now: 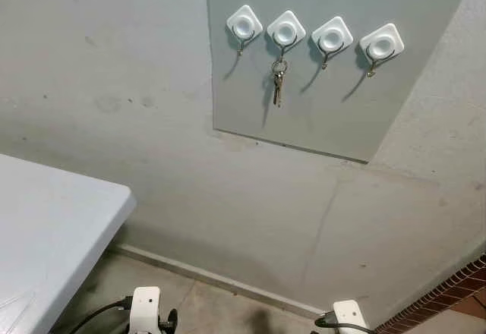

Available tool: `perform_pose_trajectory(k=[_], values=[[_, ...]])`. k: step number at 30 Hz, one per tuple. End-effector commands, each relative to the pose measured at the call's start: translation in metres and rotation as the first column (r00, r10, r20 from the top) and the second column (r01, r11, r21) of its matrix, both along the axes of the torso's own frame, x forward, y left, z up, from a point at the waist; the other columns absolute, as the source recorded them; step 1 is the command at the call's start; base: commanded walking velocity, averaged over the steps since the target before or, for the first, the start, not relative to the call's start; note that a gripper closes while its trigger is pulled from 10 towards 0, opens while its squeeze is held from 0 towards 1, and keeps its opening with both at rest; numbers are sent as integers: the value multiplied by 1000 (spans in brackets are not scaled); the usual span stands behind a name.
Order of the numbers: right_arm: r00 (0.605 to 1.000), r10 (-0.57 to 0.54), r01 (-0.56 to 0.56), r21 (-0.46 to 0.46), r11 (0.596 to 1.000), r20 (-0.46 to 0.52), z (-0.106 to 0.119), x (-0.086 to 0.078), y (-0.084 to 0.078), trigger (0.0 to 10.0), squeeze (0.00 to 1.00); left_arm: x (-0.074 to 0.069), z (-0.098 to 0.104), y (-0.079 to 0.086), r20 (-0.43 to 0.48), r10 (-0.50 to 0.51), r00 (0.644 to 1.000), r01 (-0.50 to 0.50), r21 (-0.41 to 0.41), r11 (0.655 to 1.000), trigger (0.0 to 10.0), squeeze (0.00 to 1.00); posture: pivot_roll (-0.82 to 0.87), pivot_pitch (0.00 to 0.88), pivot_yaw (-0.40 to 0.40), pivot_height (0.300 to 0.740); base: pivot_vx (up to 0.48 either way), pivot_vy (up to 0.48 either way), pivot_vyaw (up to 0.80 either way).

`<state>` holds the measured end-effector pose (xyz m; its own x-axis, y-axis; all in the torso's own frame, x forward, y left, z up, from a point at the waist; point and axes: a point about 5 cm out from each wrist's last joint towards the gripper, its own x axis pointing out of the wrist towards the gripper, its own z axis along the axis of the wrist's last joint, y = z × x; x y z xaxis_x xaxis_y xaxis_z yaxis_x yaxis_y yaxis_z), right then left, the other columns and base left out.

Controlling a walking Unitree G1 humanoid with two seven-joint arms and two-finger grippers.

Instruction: Hang keys on a hook

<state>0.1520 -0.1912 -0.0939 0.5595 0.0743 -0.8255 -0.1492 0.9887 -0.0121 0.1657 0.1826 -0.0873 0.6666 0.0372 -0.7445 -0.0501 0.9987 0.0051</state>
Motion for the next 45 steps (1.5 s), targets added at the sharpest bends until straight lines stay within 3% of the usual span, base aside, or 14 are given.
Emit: perform_pose_trajectory(k=[1,15,45], values=[[1000,3,-3,-5,1000,-2,0,0,-1,10000,0,2,2,3,13,-1,1000,1,4,1000,10000,0,-94,0,-19,728,0,0,0],[1000,28,-28,-25,999,-11,0,0,1,10000,0,-7,-2,4,-16,9,1000,-9,7,1000,10000,0,-88,0,-20,728,0,0,800],[999,38,-39,-8,999,-14,-3,-2,11,10000,0,-4,-1,7,-22,-25,999,25,21,999,10000,0,-89,0,-6,728,0,0,800]])
